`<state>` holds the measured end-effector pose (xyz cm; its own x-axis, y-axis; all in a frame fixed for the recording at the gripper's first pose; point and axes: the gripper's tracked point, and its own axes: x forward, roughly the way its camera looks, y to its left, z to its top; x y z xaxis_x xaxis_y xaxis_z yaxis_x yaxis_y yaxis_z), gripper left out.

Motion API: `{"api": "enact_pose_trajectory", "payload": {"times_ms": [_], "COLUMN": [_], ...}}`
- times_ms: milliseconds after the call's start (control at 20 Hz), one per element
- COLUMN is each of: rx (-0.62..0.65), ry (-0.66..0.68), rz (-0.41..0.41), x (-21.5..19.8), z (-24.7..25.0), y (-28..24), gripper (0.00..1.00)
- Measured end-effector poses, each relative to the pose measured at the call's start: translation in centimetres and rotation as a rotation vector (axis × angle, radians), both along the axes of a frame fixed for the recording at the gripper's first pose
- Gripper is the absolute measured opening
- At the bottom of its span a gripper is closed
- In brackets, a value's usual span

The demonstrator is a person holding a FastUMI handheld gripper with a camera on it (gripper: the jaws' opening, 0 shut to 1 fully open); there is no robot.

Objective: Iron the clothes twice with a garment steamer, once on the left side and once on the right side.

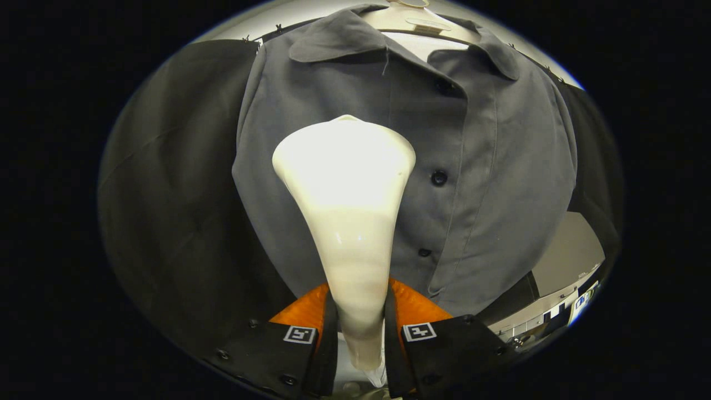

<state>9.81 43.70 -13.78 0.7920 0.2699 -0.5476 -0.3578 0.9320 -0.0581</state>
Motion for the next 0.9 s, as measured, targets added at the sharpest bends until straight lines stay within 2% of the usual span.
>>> {"api": "enact_pose_trajectory", "payload": {"times_ms": [800, 900], "rx": [-0.049, -0.055], "ry": [0.148, 0.166], "rz": [-0.010, -0.012], "x": [-1.2, -1.6], "z": [-8.2, -7.7], "y": [-2.4, -2.3], "gripper": [0.43, 0.43]}}
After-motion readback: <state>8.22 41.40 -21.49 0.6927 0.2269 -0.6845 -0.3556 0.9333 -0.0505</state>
